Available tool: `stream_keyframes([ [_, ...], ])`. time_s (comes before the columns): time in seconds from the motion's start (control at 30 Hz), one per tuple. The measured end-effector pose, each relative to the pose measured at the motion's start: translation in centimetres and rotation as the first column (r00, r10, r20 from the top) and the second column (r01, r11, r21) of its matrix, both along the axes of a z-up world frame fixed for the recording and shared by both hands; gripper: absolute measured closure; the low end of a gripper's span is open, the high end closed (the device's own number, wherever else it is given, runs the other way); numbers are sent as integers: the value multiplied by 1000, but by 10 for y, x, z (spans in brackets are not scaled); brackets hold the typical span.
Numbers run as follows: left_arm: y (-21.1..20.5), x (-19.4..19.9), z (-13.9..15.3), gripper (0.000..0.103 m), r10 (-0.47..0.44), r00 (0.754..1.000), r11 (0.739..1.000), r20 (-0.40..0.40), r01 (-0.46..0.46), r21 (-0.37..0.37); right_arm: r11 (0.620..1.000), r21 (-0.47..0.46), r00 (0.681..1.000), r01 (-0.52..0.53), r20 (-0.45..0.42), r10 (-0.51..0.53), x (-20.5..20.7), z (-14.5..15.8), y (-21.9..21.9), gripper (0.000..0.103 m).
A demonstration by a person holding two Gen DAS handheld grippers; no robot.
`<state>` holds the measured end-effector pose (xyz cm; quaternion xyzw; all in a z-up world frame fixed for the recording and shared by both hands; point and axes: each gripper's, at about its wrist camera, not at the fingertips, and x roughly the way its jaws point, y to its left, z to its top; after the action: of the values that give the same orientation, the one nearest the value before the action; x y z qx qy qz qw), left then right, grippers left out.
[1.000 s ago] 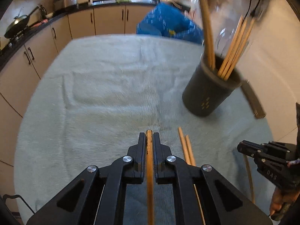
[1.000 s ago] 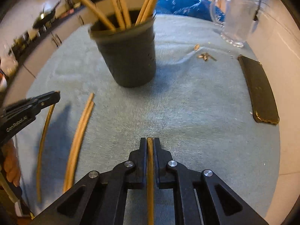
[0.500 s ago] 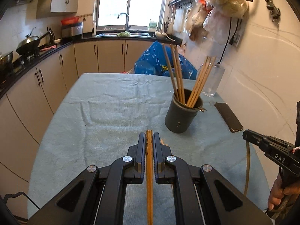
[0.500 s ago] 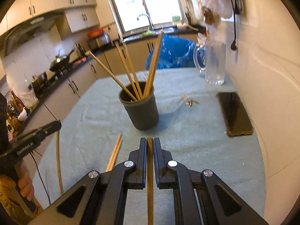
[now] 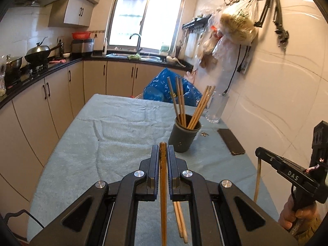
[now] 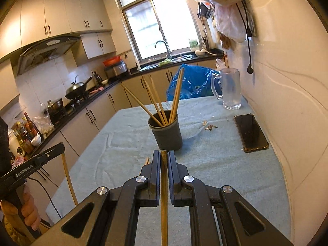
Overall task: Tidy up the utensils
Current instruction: 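Carry both chopsticks up and over the grey holder cup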
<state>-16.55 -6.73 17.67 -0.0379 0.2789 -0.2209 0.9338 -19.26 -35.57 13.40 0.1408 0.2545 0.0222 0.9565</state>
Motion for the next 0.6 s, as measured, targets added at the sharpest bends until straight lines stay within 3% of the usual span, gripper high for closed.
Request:
stream_keyframes([
  [0.3,5,-14,6,97,-9,1000,1000,4,9,-29,1000,-18,996,24,91,-22,-22,23,4,96],
  [0.6,3,-15,25,97,-32,998,999,45,34,-43,999,-9,991,40,130,-39,-11,34,2,96],
])
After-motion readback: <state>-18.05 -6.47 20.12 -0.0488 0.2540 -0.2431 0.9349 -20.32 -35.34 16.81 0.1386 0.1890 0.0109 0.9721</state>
